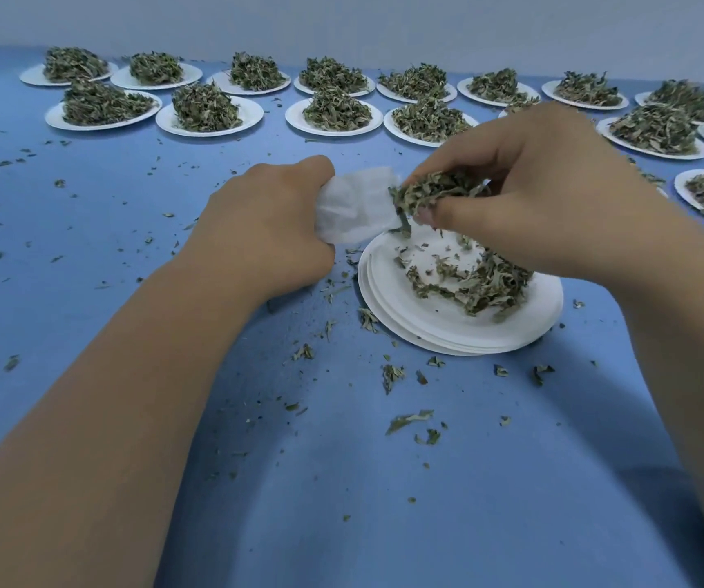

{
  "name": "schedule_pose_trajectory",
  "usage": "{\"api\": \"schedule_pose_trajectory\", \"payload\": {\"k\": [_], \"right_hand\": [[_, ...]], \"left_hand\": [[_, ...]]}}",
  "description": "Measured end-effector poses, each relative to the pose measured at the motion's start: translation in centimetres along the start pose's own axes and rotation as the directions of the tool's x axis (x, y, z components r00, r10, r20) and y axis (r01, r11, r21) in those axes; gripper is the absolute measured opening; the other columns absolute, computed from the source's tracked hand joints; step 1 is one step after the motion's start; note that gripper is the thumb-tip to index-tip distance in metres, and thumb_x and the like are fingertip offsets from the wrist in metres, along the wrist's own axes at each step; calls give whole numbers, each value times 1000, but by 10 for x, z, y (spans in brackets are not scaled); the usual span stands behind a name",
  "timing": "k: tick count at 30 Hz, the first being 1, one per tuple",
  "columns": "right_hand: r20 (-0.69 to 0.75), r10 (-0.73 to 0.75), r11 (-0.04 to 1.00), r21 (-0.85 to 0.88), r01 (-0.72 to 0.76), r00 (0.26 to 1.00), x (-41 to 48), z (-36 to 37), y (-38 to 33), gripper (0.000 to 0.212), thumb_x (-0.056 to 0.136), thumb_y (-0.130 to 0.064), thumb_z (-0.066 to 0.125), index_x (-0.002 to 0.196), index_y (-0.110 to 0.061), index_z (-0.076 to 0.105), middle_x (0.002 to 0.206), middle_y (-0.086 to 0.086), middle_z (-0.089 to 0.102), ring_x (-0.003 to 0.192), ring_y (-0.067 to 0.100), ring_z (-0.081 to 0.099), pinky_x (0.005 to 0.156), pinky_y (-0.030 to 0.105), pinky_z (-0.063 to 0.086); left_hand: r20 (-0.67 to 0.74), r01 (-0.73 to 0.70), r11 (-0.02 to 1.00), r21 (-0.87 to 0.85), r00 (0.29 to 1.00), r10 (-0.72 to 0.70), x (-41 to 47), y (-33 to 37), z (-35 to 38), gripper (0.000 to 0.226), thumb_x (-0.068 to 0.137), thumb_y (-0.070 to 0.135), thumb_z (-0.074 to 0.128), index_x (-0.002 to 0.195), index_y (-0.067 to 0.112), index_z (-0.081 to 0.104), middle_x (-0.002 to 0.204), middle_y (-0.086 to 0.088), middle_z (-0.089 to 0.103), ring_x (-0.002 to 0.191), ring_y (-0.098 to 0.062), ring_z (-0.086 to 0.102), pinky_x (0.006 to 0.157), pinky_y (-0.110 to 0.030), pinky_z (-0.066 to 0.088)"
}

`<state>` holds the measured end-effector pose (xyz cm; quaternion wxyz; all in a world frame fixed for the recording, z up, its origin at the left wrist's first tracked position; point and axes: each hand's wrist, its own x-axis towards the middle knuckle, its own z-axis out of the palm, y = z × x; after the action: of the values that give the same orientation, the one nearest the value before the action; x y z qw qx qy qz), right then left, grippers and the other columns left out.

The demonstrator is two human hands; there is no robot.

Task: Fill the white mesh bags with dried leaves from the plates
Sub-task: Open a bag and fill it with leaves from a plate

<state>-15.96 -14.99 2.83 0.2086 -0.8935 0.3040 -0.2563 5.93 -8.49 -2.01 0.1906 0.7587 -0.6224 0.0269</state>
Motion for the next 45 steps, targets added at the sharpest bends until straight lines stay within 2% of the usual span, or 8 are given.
{"api": "schedule_pose_trajectory", "payload": {"k": [9,14,22,28,32,35,39,45], "right_hand": [[19,94,994,-55,-93,995,3,8,5,28,81,-34,80,102,-40,63,93,-24,66,81,-11,61,56,5,40],[3,104,994,-39,-104,995,2,7,7,15,77,-33,84,85,-31,71,77,-15,69,57,-10,55,52,9,38],[69,56,997,57,-60,996,-1,8,4,9,91,-24,72,95,-29,79,84,1,73,65,16,61,61,34,51],[-118,97,987,141,-80,988,5,23,-3,23,76,-16,76,91,-25,61,78,-9,70,63,1,60,60,21,51],[48,202,965,159,-208,978,12,18,-1,31,79,-21,74,104,-28,57,104,-9,67,69,10,68,61,28,55],[180,260,887,343,-308,949,14,14,1,27,84,-12,72,108,-22,65,78,-3,75,52,4,63,52,17,49],[-67,298,914,308,-264,952,16,15,7,15,85,-16,72,98,-17,67,64,2,73,51,4,66,49,28,41],[-168,262,930,308,-202,950,15,20,6,11,85,-14,72,93,-12,65,79,8,72,54,8,71,45,25,51]], "left_hand": [[-11,-81,992,-98,997,81,-3,7,3,29,71,18,65,92,25,47,77,-2,56,71,-28,54,59,-43,51],[15,-163,976,-145,986,167,-6,12,6,40,77,41,70,110,37,47,92,8,62,83,-26,58,69,-42,53],[-61,-218,954,-206,976,210,-7,22,8,14,71,39,54,81,32,47,69,7,51,63,-13,50,54,-33,39],[-62,-254,956,-145,967,248,-2,32,10,21,75,39,48,66,31,30,61,7,39,55,-13,42,52,-31,30],[-131,-356,926,-126,931,340,-6,36,8,18,80,35,63,88,27,50,82,10,44,78,-19,46,64,-36,38],[-204,-394,918,-42,903,378,-4,38,5,36,82,37,73,110,18,62,118,-5,50,111,-26,43,87,-46,42],[-205,-327,914,-239,937,282,-11,34,-5,61,78,40,76,131,22,51,133,-4,42,118,-20,42,95,-37,42],[-219,-59,703,-709,966,-140,-8,49,-6,7,85,26,70,90,25,64,80,3,68,72,-22,70,71,-43,60]]}}
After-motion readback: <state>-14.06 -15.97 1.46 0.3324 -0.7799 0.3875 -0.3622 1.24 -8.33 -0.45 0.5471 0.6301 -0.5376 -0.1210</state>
